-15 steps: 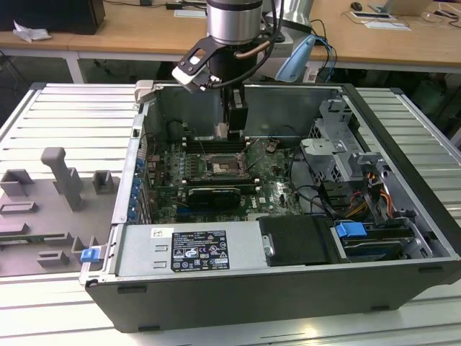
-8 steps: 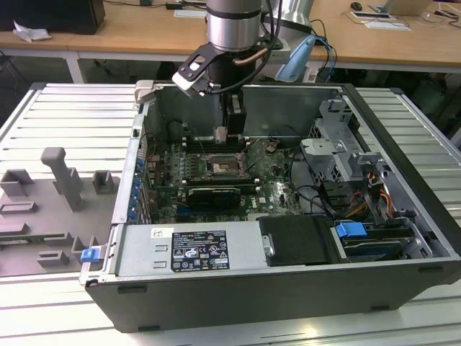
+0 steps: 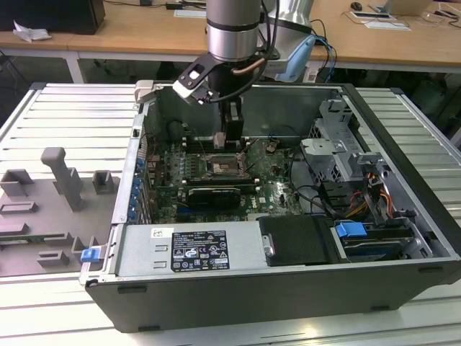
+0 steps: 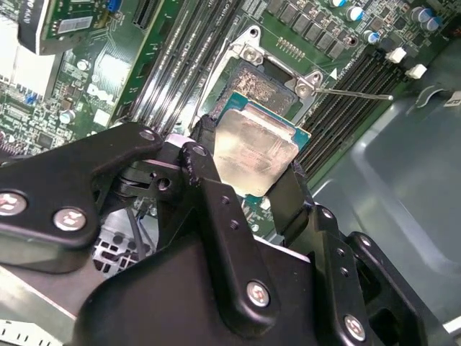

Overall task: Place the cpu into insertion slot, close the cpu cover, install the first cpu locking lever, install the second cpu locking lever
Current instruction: 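Place the cpu into insertion slot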

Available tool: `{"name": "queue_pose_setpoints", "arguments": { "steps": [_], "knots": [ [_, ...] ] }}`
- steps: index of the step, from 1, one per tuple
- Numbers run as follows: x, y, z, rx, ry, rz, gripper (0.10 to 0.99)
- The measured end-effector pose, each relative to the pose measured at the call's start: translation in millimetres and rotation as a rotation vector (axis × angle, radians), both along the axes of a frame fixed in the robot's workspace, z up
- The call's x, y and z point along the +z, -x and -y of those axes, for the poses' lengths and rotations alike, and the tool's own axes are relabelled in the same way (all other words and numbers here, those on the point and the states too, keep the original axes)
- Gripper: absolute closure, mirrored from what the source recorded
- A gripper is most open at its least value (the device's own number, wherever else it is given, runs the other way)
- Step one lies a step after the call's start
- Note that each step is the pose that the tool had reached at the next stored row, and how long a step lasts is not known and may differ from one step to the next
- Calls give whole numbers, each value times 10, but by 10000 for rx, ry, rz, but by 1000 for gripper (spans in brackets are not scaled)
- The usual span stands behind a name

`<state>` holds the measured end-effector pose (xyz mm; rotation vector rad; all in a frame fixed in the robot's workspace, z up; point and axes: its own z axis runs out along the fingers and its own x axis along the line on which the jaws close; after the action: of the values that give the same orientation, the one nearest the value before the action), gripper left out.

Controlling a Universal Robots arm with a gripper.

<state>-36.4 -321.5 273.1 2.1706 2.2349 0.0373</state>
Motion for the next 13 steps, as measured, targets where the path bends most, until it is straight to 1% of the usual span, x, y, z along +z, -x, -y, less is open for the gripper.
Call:
{"name": "queue_pose_setpoints", "arguments": {
  "steps": [3,5,6,13],
  "knots": [
    [-56,0,-13,-36,15,-33,545],
    [-84,0,-19,-47,24,-43,545],
    [-109,0,-22,-55,35,-51,545],
    [-198,0,-25,-78,51,-61,545]
  ]
}}
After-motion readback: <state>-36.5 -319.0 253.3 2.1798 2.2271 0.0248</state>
